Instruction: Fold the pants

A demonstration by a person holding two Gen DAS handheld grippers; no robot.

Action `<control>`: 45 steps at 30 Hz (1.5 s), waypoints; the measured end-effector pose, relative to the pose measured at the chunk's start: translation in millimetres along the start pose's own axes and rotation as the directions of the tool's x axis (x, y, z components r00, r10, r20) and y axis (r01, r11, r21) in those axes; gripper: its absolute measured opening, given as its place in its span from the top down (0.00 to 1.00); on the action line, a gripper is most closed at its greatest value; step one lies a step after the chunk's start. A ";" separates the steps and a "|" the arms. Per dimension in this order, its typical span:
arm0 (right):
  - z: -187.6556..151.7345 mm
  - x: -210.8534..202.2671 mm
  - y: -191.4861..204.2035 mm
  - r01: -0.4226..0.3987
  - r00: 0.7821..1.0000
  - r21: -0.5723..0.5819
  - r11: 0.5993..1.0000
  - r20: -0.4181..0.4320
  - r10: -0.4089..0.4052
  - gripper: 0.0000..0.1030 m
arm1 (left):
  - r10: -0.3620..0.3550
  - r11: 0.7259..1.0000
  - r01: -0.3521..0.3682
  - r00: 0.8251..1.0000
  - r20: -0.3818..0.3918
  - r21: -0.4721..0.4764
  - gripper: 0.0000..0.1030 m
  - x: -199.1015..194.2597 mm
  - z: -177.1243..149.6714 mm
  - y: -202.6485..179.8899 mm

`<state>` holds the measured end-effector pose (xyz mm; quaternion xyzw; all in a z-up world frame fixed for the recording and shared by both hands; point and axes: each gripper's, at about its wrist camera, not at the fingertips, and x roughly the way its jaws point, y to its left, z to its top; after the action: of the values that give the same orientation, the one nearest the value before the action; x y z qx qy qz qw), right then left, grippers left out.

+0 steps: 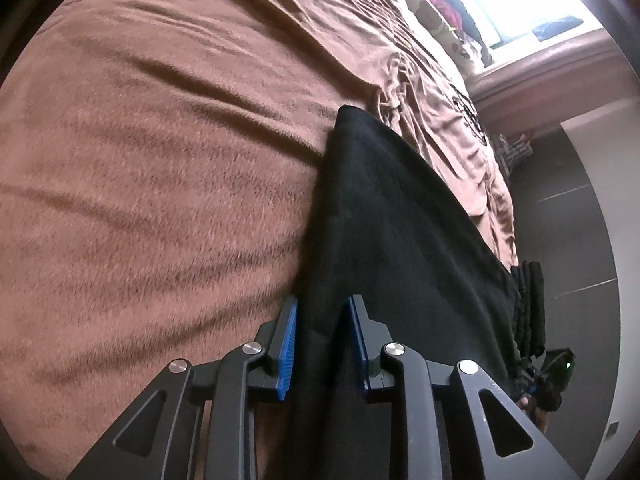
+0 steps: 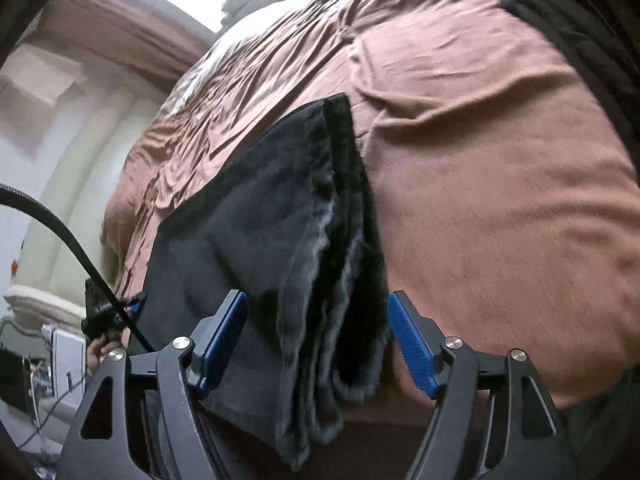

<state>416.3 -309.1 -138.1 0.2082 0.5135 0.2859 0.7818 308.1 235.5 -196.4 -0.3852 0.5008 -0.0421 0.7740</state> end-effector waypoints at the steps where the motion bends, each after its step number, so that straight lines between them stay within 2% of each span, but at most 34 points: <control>1: 5.6 7.0 0.5 0.010 1.000 -0.012 1.000 -0.017 -0.010 0.31 | 0.001 1.000 -0.001 1.000 -0.003 0.002 0.75 1.5 2.3 -1.0; 5: 28.1 29.5 3.7 0.034 0.997 -0.058 0.998 -0.065 -0.038 0.31 | 0.008 1.000 -0.008 1.000 -0.017 0.017 0.75 7.0 11.2 -3.9; 15: 71.2 60.3 23.3 0.093 0.985 -0.211 0.973 -0.124 -0.121 0.31 | 0.039 0.998 -0.037 0.998 -0.044 0.052 0.75 23.3 33.2 -11.0; 19: 80.2 62.6 23.5 0.131 0.983 -0.238 0.962 -0.096 -0.157 0.32 | 0.061 0.996 -0.058 0.997 -0.046 0.065 0.74 28.6 41.9 -16.0; 21: 84.7 58.8 26.4 0.159 0.982 -0.249 0.955 -0.055 -0.178 0.65 | 0.070 0.995 -0.067 0.996 -0.046 0.067 0.74 30.9 44.5 -18.1; 23: 87.6 52.7 27.6 0.169 0.982 -0.244 0.955 -0.036 -0.183 0.79 | 0.078 0.995 -0.074 0.996 -0.046 0.071 0.74 32.5 46.3 -19.4; 29: 78.7 37.6 53.0 0.227 0.973 -0.337 0.914 0.042 -0.227 0.95 | 0.090 0.993 -0.086 0.995 -0.044 0.075 0.74 33.5 48.2 -22.4; 33: 76.0 34.8 63.3 0.266 0.964 -0.346 0.900 0.074 -0.257 0.95 | 0.099 0.992 -0.095 0.994 -0.046 0.079 0.73 35.3 48.5 -24.4; 35: 76.4 47.3 54.6 0.272 0.961 -0.326 0.905 0.050 -0.271 0.95 | 0.106 0.991 -0.102 0.993 -0.048 0.084 0.73 36.6 49.8 -26.2; 37: 76.9 55.9 42.7 0.243 0.967 -0.292 0.925 0.000 -0.254 0.93 | 0.116 0.989 -0.111 0.992 -0.049 0.093 0.73 37.7 50.3 -28.5; 38: 76.6 56.6 36.3 0.226 0.971 -0.259 0.939 -0.018 -0.239 0.90 | 0.118 0.989 -0.113 0.992 -0.049 0.094 0.73 38.2 50.9 -29.4; 40: 76.5 48.0 26.1 0.181 0.981 -0.181 0.967 -0.030 -0.190 0.77 | 0.117 0.989 -0.112 0.992 -0.054 0.097 0.72 38.8 51.7 -29.4; 42: 71.4 41.8 17.6 0.157 0.985 -0.142 0.977 -0.055 -0.166 0.50 | 0.112 0.989 -0.106 0.992 -0.060 0.099 0.72 40.1 53.4 -28.1; 45: 64.4 40.0 3.9 0.055 0.991 -0.096 0.994 -0.117 -0.066 0.48 | 0.100 0.990 -0.094 0.993 -0.060 0.102 0.71 42.9 57.8 -27.4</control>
<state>487.2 -281.8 -138.2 0.1388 0.5517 0.2974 0.7667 384.8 229.0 -199.2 -0.3198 0.5413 -0.0418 0.7765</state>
